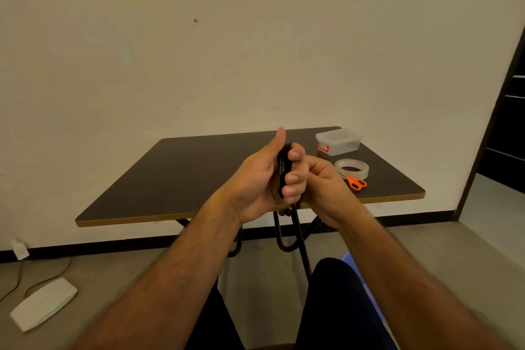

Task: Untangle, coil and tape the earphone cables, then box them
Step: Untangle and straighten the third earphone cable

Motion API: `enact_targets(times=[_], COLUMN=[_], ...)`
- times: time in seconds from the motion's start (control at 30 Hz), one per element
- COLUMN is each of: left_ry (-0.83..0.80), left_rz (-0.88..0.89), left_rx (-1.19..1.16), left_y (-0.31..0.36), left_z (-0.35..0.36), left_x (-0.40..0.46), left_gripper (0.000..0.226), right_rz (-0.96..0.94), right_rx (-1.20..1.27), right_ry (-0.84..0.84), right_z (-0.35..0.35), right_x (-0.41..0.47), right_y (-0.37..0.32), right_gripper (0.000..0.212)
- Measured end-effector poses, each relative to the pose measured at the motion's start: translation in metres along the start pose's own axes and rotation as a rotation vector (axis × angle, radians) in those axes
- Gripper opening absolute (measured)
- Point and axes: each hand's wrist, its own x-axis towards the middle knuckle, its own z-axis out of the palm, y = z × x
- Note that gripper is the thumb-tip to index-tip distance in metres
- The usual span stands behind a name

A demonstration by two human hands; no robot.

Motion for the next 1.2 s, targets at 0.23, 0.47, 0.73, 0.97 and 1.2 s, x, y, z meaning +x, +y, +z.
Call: enact_targets(times=[0.23, 0.47, 0.73, 0.97, 1.2], left_ry=[0.144, 0.304, 0.336, 0.316, 0.483], left_rz=[0.121, 0.298, 0.413, 0.458, 0.408], left_rx=[0.038, -0.102, -0.059, 0.010, 0.009], left_y=[0.003, -0.001, -0.003, -0.006, -0.007], left_z=[-0.001, -0.005, -0.015, -0.016, -0.013], left_x=[0.004, 0.003, 0.001, 0.002, 0.001], left_gripper=[0.044, 0.039, 0.041, 0.038, 0.038], right_rz=[0.074, 0.129, 0.184, 0.230, 0.014], right_rx=[0.026, 0.099, 0.278, 0.501, -0.392], right_ry=[0.049, 0.090, 0.153, 0.149, 0.227], right_z=[0.016, 0.026, 0.033, 0.043, 0.040], right_x=[-0.009, -0.015, -0.015, -0.017, -0.021], right_y=[0.002, 0.005, -0.002, 0.000, 0.006], right_gripper=[0.051, 0.028, 0.034, 0.039, 0.029])
